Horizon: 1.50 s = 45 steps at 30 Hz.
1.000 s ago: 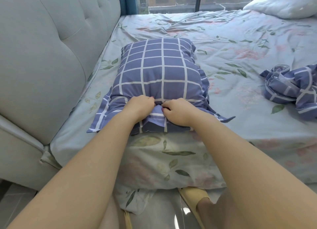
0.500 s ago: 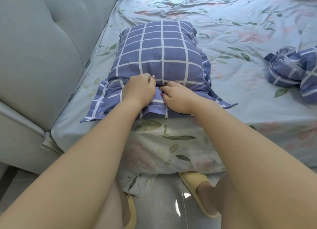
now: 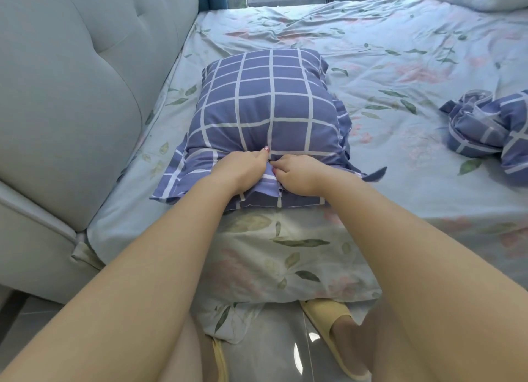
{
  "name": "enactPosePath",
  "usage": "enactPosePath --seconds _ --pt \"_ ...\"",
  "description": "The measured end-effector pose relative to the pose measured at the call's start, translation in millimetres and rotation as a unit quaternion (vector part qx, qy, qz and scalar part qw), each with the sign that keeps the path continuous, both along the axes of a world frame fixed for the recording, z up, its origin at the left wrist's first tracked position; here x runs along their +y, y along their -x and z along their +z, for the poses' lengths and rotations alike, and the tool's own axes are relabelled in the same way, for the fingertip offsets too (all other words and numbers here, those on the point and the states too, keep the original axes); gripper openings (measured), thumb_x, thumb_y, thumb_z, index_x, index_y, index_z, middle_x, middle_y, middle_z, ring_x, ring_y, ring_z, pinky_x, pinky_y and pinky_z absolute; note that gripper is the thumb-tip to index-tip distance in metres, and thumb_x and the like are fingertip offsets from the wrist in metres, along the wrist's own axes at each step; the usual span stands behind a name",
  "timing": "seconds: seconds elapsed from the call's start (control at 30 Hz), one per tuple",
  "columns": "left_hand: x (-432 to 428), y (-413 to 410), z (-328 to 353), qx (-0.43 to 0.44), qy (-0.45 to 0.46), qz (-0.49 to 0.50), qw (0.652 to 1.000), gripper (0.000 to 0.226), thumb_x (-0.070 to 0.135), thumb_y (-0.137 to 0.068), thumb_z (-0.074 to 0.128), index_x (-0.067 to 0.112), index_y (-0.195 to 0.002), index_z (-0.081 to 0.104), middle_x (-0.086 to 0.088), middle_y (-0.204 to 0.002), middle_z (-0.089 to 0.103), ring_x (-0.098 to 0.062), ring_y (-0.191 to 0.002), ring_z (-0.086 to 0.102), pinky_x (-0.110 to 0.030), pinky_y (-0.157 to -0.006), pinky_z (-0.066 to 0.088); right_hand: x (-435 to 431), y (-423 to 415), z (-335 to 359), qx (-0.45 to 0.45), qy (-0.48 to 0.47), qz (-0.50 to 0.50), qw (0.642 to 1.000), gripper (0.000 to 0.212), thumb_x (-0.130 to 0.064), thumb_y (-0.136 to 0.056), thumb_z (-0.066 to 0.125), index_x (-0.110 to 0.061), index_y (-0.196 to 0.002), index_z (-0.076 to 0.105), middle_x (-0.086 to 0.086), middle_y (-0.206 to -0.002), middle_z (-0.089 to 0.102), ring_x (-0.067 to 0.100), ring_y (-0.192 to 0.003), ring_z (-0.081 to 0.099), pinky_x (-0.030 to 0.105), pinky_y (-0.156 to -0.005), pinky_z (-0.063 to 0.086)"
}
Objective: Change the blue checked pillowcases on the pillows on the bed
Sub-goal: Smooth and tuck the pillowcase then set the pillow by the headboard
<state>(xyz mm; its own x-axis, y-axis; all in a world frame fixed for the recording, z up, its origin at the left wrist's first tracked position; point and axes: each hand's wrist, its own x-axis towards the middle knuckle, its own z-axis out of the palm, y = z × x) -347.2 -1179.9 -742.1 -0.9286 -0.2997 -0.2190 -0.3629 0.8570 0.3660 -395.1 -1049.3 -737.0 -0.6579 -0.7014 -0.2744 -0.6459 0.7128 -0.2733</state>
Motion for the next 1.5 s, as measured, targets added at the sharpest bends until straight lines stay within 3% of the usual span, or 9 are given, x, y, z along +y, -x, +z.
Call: enactPosePath --seconds 0.13,0.27,0.47,0.67,0.9,1.2,1.33,1.43,1.5 --pt "-10.0 -2.7 2.3 0.042 0.026 -0.038 0.998 0.039 0.018 -0.106 0.021 0.011 -0.131 0.051 -0.018 -0.133 0.058 -0.042 -0.116 0.054 -0.047 -0.098 0.043 9.0 -4.3 14.5 -0.008 0.009 0.009 1.000 0.024 -0.018 -0.096 0.039 -0.020 -0.102 0.062 0.009 -0.116 0.063 0.026 -0.096 0.048 0.029 -0.076 0.032" --pt "-17.1 -16.6 9.4 0.119 -0.033 -0.035 0.992 0.049 0.035 -0.106 0.029 0.018 -0.080 0.067 -0.007 -0.099 0.069 -0.029 -0.097 0.058 -0.039 -0.087 0.042 18.8 -10.4 14.8 0.025 0.082 0.012 0.996 0.030 -0.019 -0.090 0.046 -0.022 -0.110 0.069 0.001 -0.109 0.068 0.022 -0.094 0.054 0.030 -0.078 0.041" --pt "-29.1 -42.5 23.0 0.106 0.040 0.026 0.993 0.046 0.041 -0.104 0.030 0.017 -0.071 0.052 -0.006 -0.088 0.063 -0.028 -0.086 0.054 -0.037 -0.075 0.043 27.1 -12.6 17.0 0.112 0.277 -0.004 0.954 0.021 -0.006 -0.082 0.059 -0.021 -0.088 0.074 -0.009 -0.080 0.061 0.012 -0.073 0.055 0.029 -0.073 0.049" --pt "-21.2 -45.7 25.2 -0.054 0.028 0.024 0.998 0.046 0.032 -0.109 0.021 0.011 -0.120 0.060 -0.012 -0.140 0.053 -0.032 -0.126 0.045 -0.033 -0.095 0.035 11.8 -6.7 1.1 0.081 0.077 0.041 0.993 0.037 -0.016 -0.098 0.039 -0.018 -0.126 0.064 0.004 -0.127 0.064 0.031 -0.112 0.055 0.033 -0.092 0.041" --pt "-30.8 -46.9 17.8 -0.073 -0.006 -0.035 0.997 0.040 0.020 -0.108 0.022 0.018 -0.096 0.060 -0.019 -0.120 0.059 -0.035 -0.114 0.054 -0.043 -0.097 0.042 17.2 -17.4 18.9 0.019 -0.003 0.051 0.999 0.026 -0.017 -0.085 0.054 -0.024 -0.103 0.072 -0.002 -0.105 0.070 0.024 -0.098 0.058 0.034 -0.088 0.050" --pt "-17.3 -44.6 11.6 -0.034 -0.046 0.030 0.998 0.046 0.021 -0.109 0.015 0.005 -0.143 0.041 -0.021 -0.144 0.047 -0.039 -0.129 0.045 -0.043 -0.104 0.037 6.0 -15.2 1.8 0.053 -0.049 0.053 0.996 0.030 -0.020 -0.096 0.040 -0.016 -0.120 0.058 0.007 -0.128 0.054 0.031 -0.114 0.051 0.042 -0.096 0.044" --pt "-22.5 -64.4 23.3 -0.002 -0.083 0.047 0.995 0.033 0.018 -0.105 0.035 0.005 -0.120 0.060 -0.015 -0.122 0.063 -0.033 -0.115 0.056 -0.037 -0.089 0.040 19.0 -39.7 10.9 0.105 -0.003 0.028 0.994 0.022 -0.018 -0.092 0.043 -0.018 -0.108 0.058 0.001 -0.112 0.056 0.027 -0.108 0.053 0.042 -0.085 0.049" --pt "-47.7 -82.7 26.8 0.073 -0.119 0.068 0.988 0.058 0.041 -0.105 0.033 0.010 -0.074 0.069 -0.003 -0.082 0.072 -0.026 -0.093 0.064 -0.034 -0.089 0.045 25.9 -55.1 21.3 0.155 0.166 -0.019 0.974 0.027 -0.015 -0.093 0.044 -0.022 -0.113 0.061 -0.009 -0.104 0.057 0.019 -0.098 0.052 0.038 -0.075 0.050" --pt "-65.7 -90.8 28.3 0.092 -0.057 0.080 0.991 0.055 0.044 -0.104 0.034 0.013 -0.073 0.067 -0.004 -0.083 0.071 -0.028 -0.091 0.062 -0.038 -0.090 0.047 25.2 -56.1 22.8 0.127 0.248 0.001 0.960 0.023 -0.012 -0.091 0.049 -0.019 -0.105 0.067 -0.011 -0.094 0.057 0.014 -0.084 0.050 0.035 -0.072 0.048"
